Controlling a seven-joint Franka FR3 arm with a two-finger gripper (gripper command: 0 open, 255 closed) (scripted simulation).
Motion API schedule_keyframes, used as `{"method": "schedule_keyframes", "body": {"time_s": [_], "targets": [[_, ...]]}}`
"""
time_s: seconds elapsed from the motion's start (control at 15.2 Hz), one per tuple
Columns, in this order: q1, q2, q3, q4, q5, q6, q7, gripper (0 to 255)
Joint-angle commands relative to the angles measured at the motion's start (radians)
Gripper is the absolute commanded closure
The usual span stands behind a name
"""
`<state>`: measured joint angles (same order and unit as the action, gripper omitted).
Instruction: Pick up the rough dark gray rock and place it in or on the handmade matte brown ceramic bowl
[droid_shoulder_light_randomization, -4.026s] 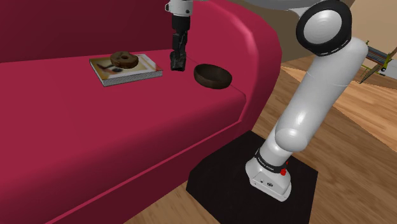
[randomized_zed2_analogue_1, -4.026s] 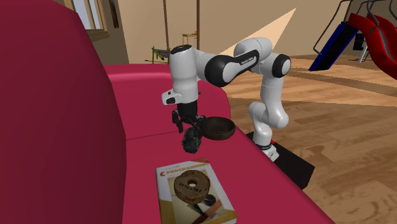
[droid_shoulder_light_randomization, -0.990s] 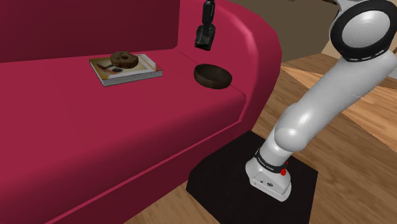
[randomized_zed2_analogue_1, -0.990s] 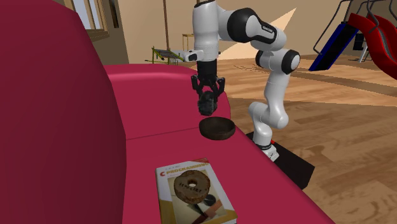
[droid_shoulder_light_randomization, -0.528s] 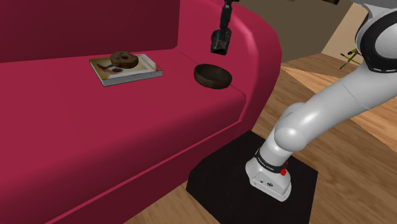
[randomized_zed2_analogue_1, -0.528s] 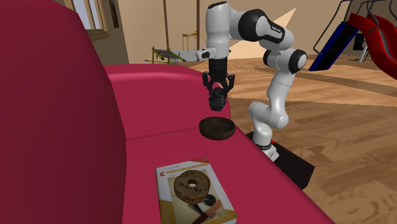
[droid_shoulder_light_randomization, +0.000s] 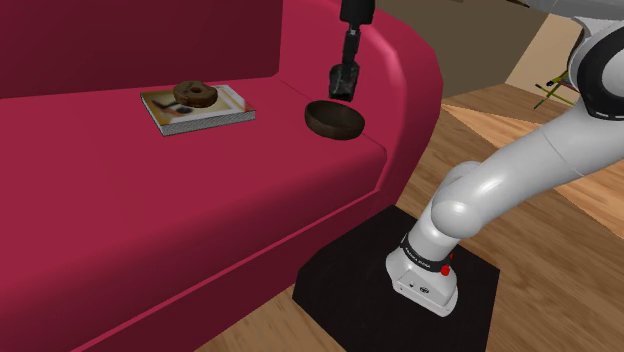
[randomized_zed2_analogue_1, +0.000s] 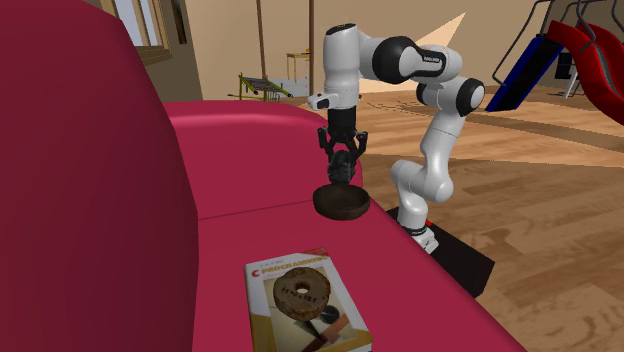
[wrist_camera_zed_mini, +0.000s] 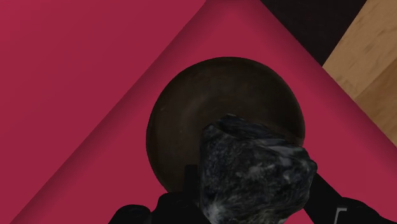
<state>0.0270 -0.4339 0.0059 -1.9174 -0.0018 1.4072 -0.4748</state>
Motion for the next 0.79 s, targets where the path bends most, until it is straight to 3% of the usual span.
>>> {"method": "schedule_keyframes", "body": {"time_s": [0.0, 0.33, 0.73], "targets": [[0.0, -0.01, 0.001, -0.038, 0.001, 0.029, 0.001, 255], [0.0, -0.031, 0.001, -0.133, 0.001, 0.102, 0.001, 255], [0.0, -0.031, 0.001, -0.133, 0.001, 0.102, 0.001, 255]]}}
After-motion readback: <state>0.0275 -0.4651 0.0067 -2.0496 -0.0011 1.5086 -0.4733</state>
